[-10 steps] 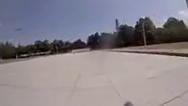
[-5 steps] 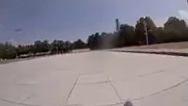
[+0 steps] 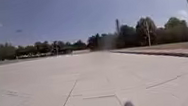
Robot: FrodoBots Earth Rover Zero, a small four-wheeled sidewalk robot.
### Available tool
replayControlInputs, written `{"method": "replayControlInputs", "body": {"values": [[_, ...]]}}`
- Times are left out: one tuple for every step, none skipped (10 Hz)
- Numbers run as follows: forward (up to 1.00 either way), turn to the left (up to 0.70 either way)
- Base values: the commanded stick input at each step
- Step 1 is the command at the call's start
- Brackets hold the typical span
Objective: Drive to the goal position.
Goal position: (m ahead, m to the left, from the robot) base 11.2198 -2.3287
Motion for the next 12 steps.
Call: {"method": "replayControlInputs", "body": {"values": [[1.00, 0.00], [1.00, 0.00], [1.00, 0.00], [1.00, 0.00], [1.00, 0.00], [1.00, 0.00], [1.00, 0.00], [1.00, 0.00], [1.00, 0.00], [1.00, 0.00], [1.00, 0.00], [1.00, 0.00]]}}
